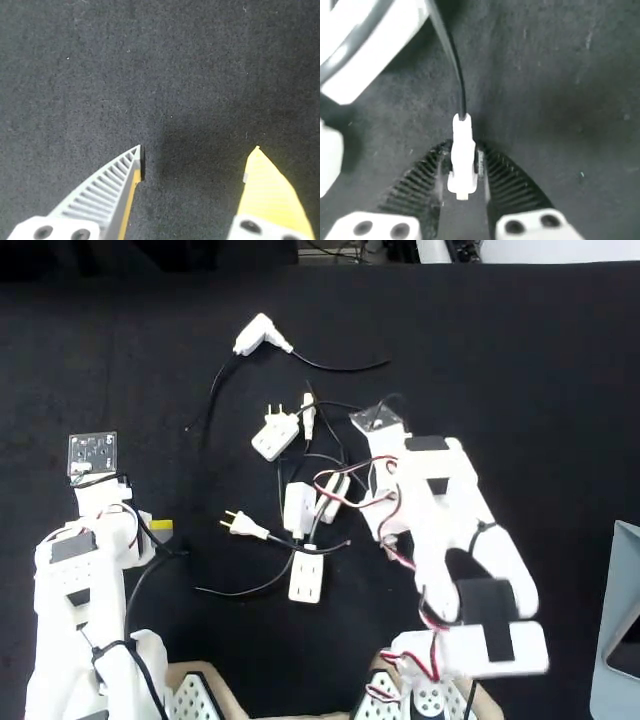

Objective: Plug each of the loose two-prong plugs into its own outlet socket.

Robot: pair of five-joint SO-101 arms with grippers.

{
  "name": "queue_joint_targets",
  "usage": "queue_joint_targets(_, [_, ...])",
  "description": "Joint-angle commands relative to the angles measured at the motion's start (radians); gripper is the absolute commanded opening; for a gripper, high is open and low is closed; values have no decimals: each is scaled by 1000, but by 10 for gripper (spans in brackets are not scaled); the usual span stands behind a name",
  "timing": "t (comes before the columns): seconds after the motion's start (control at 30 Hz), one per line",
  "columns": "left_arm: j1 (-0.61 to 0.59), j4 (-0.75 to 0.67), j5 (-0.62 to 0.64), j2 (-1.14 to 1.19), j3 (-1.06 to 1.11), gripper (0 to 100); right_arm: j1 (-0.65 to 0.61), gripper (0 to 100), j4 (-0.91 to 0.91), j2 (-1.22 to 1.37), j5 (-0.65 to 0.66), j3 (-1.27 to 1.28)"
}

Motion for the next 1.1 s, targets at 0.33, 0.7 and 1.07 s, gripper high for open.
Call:
queue_joint_targets(0.33, [1, -17, 2, -25, -10, 322, -26, 13, 149, -545, -247, -44])
queue_joint_targets(0.7, [2, -9, 140, -26, -122, 322, -256, 11, -247, -825, -259, 292])
queue_joint_targets(1.07, [116, 226, 293, -26, -400, 321, -430, 11, -562, -1181, -249, 596])
